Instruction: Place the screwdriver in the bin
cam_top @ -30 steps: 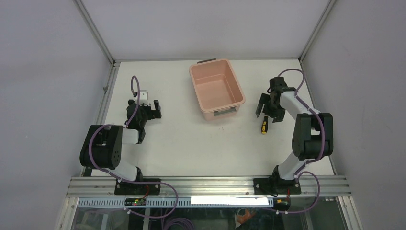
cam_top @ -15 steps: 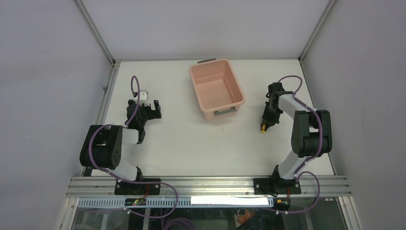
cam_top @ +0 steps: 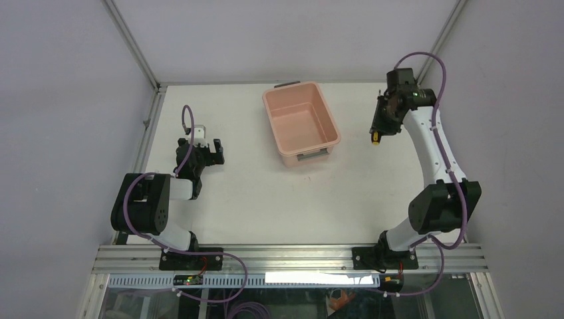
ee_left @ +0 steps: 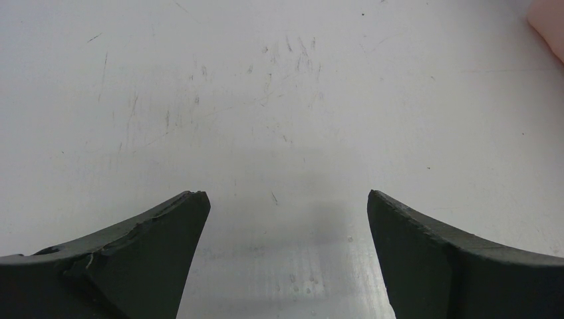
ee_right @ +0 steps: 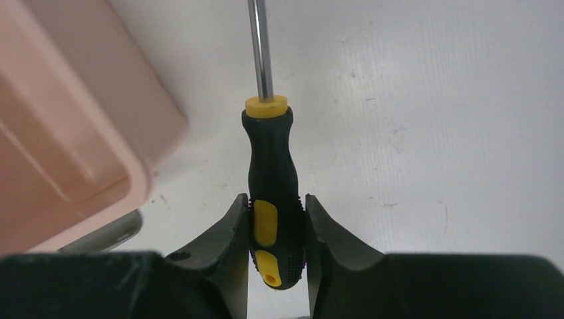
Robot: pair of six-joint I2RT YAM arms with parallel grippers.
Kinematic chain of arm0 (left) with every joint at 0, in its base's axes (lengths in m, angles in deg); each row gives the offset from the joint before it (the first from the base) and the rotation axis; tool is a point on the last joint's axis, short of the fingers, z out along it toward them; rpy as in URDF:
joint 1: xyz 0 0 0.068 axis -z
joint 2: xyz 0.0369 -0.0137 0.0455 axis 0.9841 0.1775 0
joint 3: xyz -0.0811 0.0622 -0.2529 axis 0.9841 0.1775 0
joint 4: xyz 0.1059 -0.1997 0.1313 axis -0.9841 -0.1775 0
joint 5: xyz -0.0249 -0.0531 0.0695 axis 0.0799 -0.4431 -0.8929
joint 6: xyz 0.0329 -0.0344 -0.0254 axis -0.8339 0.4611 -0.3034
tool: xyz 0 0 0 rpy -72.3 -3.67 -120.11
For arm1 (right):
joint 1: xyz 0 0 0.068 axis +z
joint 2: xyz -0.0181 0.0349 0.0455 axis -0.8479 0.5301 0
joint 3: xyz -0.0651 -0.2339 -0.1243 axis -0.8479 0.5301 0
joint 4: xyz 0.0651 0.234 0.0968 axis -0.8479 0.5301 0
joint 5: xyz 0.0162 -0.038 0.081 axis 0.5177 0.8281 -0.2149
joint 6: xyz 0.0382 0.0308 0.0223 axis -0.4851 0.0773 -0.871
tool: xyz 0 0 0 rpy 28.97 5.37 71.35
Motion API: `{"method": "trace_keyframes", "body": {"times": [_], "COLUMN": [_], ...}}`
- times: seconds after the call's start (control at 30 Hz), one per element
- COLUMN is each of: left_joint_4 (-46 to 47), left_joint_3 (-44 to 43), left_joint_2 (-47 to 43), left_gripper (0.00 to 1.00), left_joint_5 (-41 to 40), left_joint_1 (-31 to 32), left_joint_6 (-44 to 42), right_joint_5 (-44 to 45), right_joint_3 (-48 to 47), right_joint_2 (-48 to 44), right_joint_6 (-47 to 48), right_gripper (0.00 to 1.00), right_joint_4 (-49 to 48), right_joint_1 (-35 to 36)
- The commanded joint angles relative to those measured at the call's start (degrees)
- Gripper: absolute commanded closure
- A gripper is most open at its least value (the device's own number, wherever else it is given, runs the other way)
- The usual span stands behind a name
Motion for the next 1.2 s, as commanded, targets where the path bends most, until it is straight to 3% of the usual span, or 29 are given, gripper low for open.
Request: {"method": "trace_keyframes", "body": {"times": [0.0, 0.33, 0.63, 0.9, 1.07, 1.17], "left_joint_4": [1.5, 1.5, 1.5, 1.5, 1.5, 1.53], "left_joint_3": [0.09, 0.09, 0.09, 0.09, 0.09, 0.09], "left_joint_2": [-2.03, -2.04, -1.99, -1.99, -1.99, -1.98], "left_gripper": [0.01, 0.01, 0.01, 0.01, 0.01, 0.01], "left_joint_5": [0.45, 0.44, 0.52, 0.47, 0.47, 0.49], "left_joint_1": [0.46, 0.45, 0.5, 0.48, 0.46, 0.47], "left_joint_6": [0.93, 0.93, 0.93, 0.93, 0.93, 0.93], "right_joint_5": [-1.05, -6.05, -12.55, -8.98, -8.68, -8.38], "right_joint_3": [-10.6, -32.88, -34.48, -29.24, -26.83, -26.05], "right_joint_2": [-0.58, 14.52, 29.74, 38.12, 41.59, 41.84], "right_joint_6": [0.11, 1.04, 6.46, 9.39, 8.7, 7.78], "right_gripper": [1.0, 1.0, 1.0, 1.0, 0.81, 0.64], "right_joint_4": [8.14, 9.98, 1.95, -3.0, -5.46, -6.78], "right_joint_1": [7.54, 28.9, 29.34, 28.22, 27.56, 27.44]}}
